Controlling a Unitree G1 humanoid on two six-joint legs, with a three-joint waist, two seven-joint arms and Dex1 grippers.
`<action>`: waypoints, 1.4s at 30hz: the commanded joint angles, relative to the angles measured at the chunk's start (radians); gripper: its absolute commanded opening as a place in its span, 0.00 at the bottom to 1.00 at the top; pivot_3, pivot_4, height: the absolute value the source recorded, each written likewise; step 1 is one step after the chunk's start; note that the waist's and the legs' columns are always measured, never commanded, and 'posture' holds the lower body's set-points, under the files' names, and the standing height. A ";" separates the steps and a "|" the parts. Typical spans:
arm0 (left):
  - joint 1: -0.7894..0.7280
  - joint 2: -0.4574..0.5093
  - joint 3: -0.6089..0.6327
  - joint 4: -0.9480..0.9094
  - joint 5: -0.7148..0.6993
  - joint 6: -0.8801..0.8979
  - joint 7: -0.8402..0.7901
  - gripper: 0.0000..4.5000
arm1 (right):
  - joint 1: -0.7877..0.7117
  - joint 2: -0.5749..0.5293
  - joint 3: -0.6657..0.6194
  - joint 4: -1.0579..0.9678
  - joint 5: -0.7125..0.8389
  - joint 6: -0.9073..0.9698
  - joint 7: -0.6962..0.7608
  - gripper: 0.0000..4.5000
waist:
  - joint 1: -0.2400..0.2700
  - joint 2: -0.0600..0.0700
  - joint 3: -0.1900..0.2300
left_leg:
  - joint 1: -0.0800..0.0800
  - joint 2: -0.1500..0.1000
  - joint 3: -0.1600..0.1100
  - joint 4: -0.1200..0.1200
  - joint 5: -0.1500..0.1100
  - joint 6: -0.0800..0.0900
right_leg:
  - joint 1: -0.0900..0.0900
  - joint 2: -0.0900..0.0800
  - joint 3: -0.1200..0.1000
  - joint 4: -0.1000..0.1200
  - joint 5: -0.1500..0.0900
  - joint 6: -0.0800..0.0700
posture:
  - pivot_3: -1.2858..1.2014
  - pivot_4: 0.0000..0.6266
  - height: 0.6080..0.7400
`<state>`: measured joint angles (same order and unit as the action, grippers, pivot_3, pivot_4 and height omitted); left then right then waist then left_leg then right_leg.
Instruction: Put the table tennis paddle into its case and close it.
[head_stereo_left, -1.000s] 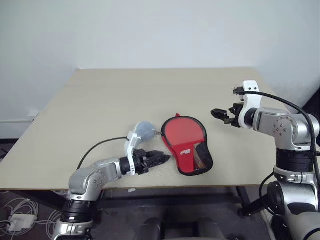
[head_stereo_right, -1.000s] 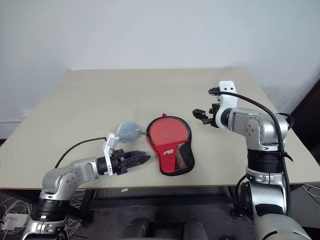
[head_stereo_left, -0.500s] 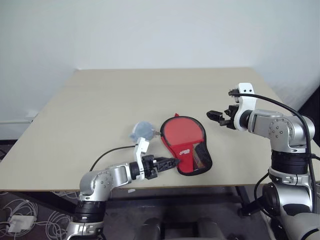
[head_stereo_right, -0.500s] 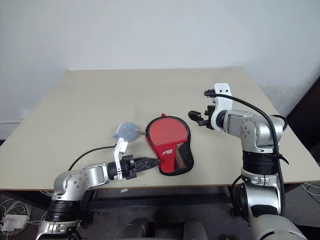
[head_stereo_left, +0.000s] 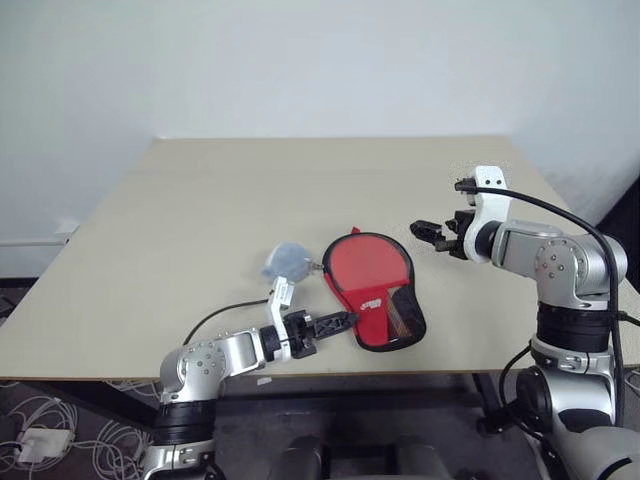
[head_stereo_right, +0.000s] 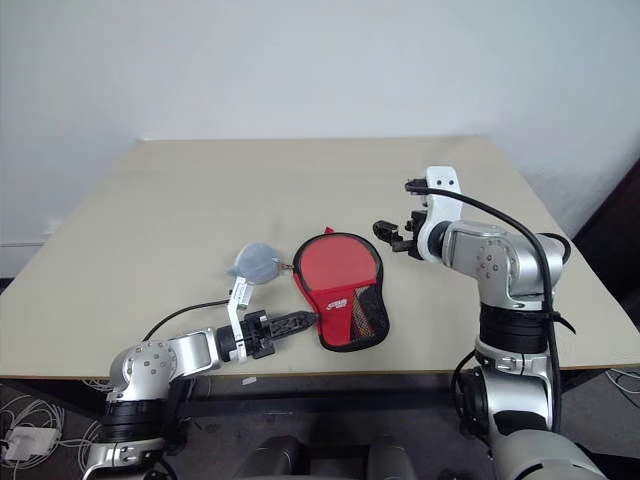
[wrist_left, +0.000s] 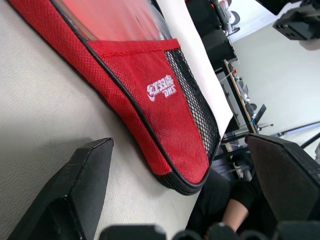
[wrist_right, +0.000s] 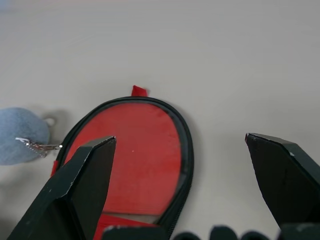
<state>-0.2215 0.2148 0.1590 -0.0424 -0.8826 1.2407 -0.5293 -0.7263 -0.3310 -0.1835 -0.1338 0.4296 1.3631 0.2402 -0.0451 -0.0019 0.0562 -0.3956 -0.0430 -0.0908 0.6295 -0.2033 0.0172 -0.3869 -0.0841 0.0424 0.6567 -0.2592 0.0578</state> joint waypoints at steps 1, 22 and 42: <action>-0.029 -0.034 0.000 0.046 -0.010 0.044 0.043 1.00 | -0.004 0.015 -0.020 -0.050 0.007 0.003 -0.015 1.00 | 0.002 0.000 0.000 | 0.000 0.000 0.000 0.000 0.000 0.000 | 0.000 0.000 0.000 0.000 0.000 0.000 | 0.52 0.00 0.96; -0.227 -0.121 0.023 0.230 0.048 0.221 0.160 1.00 | -0.014 0.066 -0.018 -0.051 0.005 0.007 -0.037 1.00 | 0.026 0.000 0.000 | 0.000 -0.002 0.000 0.001 0.000 0.000 | 0.001 -0.001 -0.002 -0.001 0.000 0.000 | 0.52 0.00 0.96; -0.259 -0.195 0.028 0.296 0.094 0.222 0.169 1.00 | -0.016 0.087 0.001 -0.048 0.004 -0.004 -0.042 1.00 | 0.047 0.000 -0.001 | 0.000 -0.003 0.001 0.001 0.000 0.000 | 0.002 -0.002 -0.003 -0.003 0.000 0.001 | 0.52 0.00 0.96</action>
<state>-0.4912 0.0380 0.2355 0.2266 -0.8173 1.4311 -0.3778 -0.7128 -0.2464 -0.1790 -0.1507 0.4292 1.3767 0.1994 0.0015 -0.0021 0.0556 -0.3955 -0.0464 -0.0901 0.6309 -0.2032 0.0172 -0.3852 -0.0859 0.0397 0.6536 -0.2594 0.0584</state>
